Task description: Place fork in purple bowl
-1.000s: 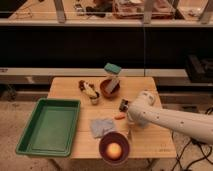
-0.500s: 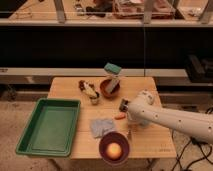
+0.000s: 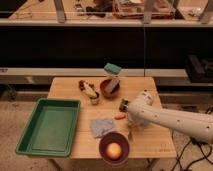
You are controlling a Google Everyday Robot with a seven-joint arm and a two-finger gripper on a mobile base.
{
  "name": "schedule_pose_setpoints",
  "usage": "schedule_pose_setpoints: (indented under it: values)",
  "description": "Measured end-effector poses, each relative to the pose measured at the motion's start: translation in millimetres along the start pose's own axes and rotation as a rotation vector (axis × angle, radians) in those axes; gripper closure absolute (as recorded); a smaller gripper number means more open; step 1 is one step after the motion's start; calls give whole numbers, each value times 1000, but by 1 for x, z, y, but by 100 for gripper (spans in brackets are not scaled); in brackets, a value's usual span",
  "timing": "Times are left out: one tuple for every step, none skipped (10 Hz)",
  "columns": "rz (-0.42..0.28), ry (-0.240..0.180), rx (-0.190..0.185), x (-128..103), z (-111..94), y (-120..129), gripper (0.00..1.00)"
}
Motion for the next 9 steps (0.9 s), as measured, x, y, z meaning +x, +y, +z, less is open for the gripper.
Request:
schedule_pose_setpoints:
  values:
    - [4, -2, 0, -1, 0, 1, 60]
    - [4, -2, 1, 0, 1, 0, 60]
    - [2, -3, 2, 0, 1, 0, 60]
    - [0, -5, 4, -1, 1, 0, 60]
    - [1, -6, 8, -1, 2, 0, 60]
    - [0, -7, 12, -1, 2, -1, 61]
    - [-3, -10, 20, -1, 3, -2, 70]
    - [-3, -10, 21, -1, 3, -2, 78]
    - [-4, -11, 21, -1, 3, -3, 88]
